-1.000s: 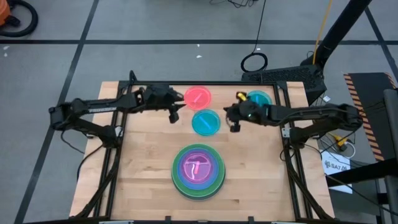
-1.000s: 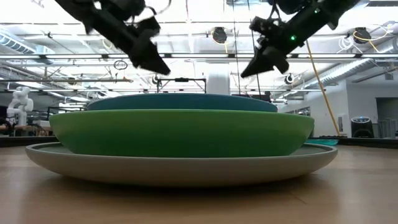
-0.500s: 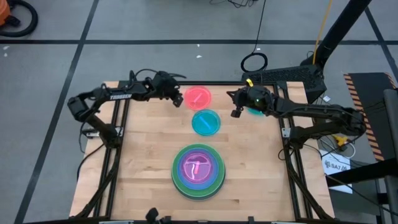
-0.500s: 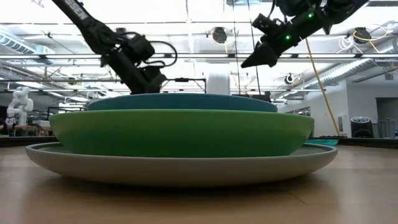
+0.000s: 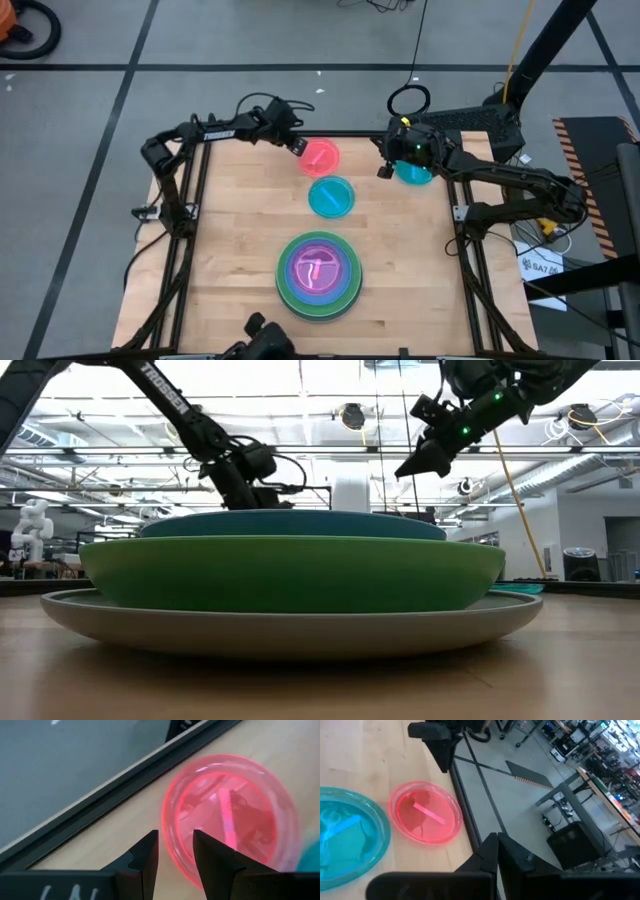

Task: Stack plastic plates
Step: Stack the small pink plate on top of the bottom small pink plate

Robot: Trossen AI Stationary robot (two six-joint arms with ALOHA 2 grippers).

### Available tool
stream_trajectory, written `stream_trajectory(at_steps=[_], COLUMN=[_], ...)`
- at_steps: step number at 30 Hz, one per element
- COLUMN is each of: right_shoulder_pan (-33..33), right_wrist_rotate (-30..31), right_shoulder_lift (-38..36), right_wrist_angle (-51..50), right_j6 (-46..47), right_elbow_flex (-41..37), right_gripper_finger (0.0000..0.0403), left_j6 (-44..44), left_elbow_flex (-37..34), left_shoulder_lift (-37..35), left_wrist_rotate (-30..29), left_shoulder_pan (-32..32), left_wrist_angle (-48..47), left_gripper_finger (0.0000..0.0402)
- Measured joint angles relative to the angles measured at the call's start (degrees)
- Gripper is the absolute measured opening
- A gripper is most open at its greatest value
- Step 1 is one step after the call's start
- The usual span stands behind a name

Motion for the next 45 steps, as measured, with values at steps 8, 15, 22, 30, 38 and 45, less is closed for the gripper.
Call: stream_trajectory(at_steps=[8, 15, 22, 30, 38, 45], right_shoulder_pan=[-2.22, -3.21, -3.24, -3.24, -3.24, -3.24], right_wrist_rotate=[-3.06, -3.06, -3.06, -3.06, -2.87, -2.87], right_shoulder_lift=[0.04, 0.04, 0.04, 0.04, 0.04, 0.04], right_wrist_angle=[-1.25, -1.92, -2.4, -2.46, -3.28, -3.46], right_j6=[0.43, 0.74, 0.92, 0.95, 0.94, 0.94], right_elbow_flex=[0.0, 0.0, 0.0, 0.0, 0.02, 0.02], right_gripper_finger=[0.0004, 0.0004, 0.0004, 0.0004, 0.0004, 0.0004], left_j6=[-5.0, -6.05, -5.06, -4.93, -3.77, -3.45], left_elbow_flex=[0.33, 0.33, 0.33, 0.26, 0.26, 0.28], left_shoulder_lift=[3.06, 3.11, 3.13, 5.51, 8.0, 7.94], left_wrist_rotate=[-1.94, -3.69, -7.69, -7.69, -7.69, -7.96], left_shoulder_pan=[-0.2, -1.57, -2.89, -3.2, -4.31, -4.42], left_wrist_angle=[0.07, 1.4, 1.57, 2.06, 2.7, 4.61], left_gripper_finger=[0.0129, 0.0164, 0.0195, 0.0195, 0.0195, 0.0195])
